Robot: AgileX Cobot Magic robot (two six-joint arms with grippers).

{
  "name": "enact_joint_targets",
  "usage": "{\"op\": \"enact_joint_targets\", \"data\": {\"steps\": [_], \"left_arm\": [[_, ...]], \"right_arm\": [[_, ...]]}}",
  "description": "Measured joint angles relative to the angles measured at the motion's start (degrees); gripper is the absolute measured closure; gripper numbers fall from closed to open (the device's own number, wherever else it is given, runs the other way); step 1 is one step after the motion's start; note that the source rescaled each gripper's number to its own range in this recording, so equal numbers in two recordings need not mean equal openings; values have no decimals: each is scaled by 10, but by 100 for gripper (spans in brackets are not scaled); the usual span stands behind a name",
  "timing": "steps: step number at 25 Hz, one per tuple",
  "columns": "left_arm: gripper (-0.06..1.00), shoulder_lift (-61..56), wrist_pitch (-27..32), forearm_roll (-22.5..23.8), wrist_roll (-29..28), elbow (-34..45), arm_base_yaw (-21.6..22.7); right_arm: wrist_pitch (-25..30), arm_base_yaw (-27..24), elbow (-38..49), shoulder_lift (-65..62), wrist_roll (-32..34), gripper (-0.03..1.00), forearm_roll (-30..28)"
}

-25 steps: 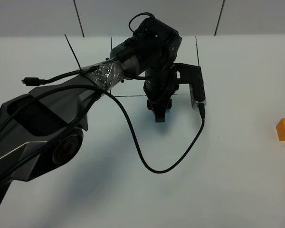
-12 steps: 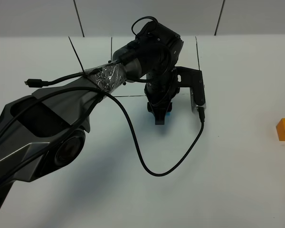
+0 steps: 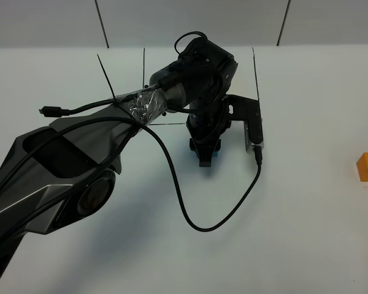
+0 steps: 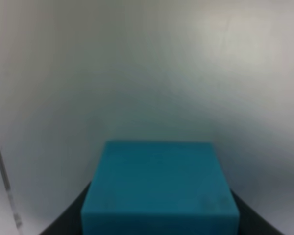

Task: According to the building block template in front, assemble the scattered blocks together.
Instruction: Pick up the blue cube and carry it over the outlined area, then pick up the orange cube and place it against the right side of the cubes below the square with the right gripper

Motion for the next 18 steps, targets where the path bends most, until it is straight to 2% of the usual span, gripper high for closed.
{"op": "enact_joint_targets", "data": {"steps": [8,10,11,12,17,18], "left_arm": [[94,1,0,1,0,-2,0],[91,1,0,1,0,-2,0],[85,1,0,1,0,-2,0],[74,1,0,3,-1,-2,0],[10,1,0,5,-19,-3,0],[3,0,0,5,-25,-3,0]], "right_arm": [[0,0,0,0,0,25,0],[0,0,0,0,0,25,0],[0,0,0,0,0,25,0],[0,0,0,0,0,25,0],[0,0,0,0,0,25,0],[0,0,0,0,0,25,0]]}}
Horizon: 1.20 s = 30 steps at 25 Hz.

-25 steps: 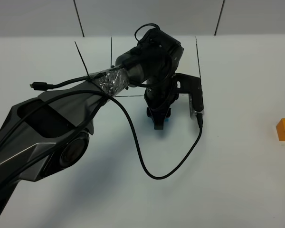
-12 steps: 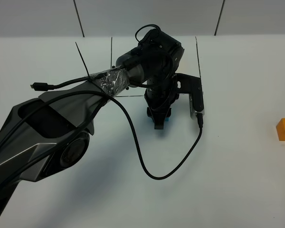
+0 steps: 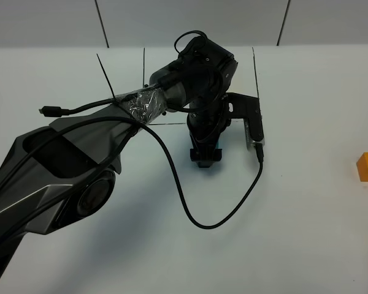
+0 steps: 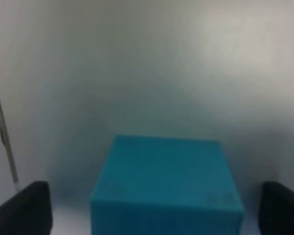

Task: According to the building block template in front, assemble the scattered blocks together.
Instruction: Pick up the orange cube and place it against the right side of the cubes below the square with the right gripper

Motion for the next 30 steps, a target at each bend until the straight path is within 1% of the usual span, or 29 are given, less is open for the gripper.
{"op": "enact_joint_targets", "data": {"steps": [1,2,6,11,15,16,18,22,24,27,29,30], "left_arm": [[-2,-1,0,0,-5,0,0],[-5,-3,0,0,-11,0,0],[-6,-25,0,-2,-45,2,0],[-5,-99,1,-2,-160,3,3],[-5,-155,1,2,-245,8,30],[-5,-172,1,3,-269,19,43],[-5,-202,1,6,-292,51,75],[-3,-279,1,-2,-314,161,152],[-2,-332,1,-24,-316,228,203],[-1,-434,-1,-67,-318,354,279],[-1,-516,-18,-91,-318,436,325],[0,-564,-32,-97,-318,480,340]], "right_arm": [[0,0,0,0,0,25,0],[0,0,0,0,0,25,0],[0,0,0,0,1,25,0],[0,0,0,0,1,25,0],[0,0,0,0,1,25,0],[0,0,0,0,1,25,0],[0,0,0,0,2,25,0],[0,0,0,0,2,25,0],[0,0,0,0,2,25,0],[0,0,0,0,2,25,0],[0,0,0,0,2,25,0],[0,0,0,0,2,25,0]]}}
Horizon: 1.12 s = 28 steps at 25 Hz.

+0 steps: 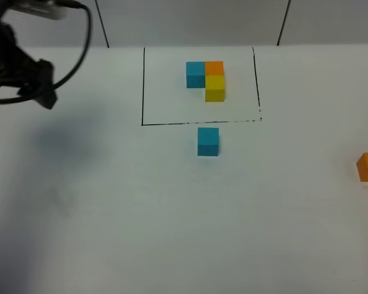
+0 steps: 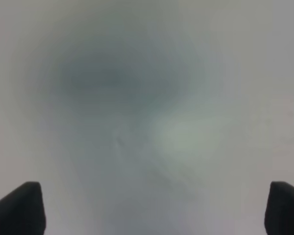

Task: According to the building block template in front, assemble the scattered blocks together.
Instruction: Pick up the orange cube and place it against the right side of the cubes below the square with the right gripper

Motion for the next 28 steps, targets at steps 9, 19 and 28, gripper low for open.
{"op": "enact_joint_targets", "data": {"steps": [9,19,28], "left_arm": [[3,-441,-104,-12,-78,298,7],[6,-740,-43,-15,-115,424,7],[8,-882,-47,-26,-103,524,7]], "right_arm": [[0,0,0,0,0,25,0],[0,0,0,0,0,25,0],[0,0,0,0,0,25,1]]}}
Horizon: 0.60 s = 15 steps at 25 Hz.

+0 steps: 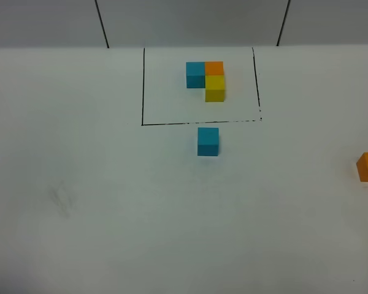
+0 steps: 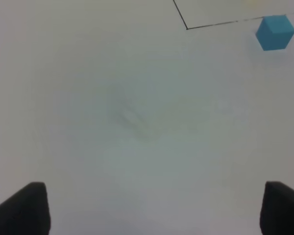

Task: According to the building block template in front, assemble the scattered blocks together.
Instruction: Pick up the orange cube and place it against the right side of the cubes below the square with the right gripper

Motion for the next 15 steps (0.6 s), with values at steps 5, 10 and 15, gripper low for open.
{"op": "enact_joint_targets", "data": {"steps": [5,10,15], "left_arm": [[11,-47,15,1,0,13,0],[15,-48,16,1,-3,13,0],[26,-48,17,1,-4,13,0]], "right_arm": [[0,0,0,0,0,25,1],[0,0,0,0,0,25,1],[0,0,0,0,0,25,1]]}}
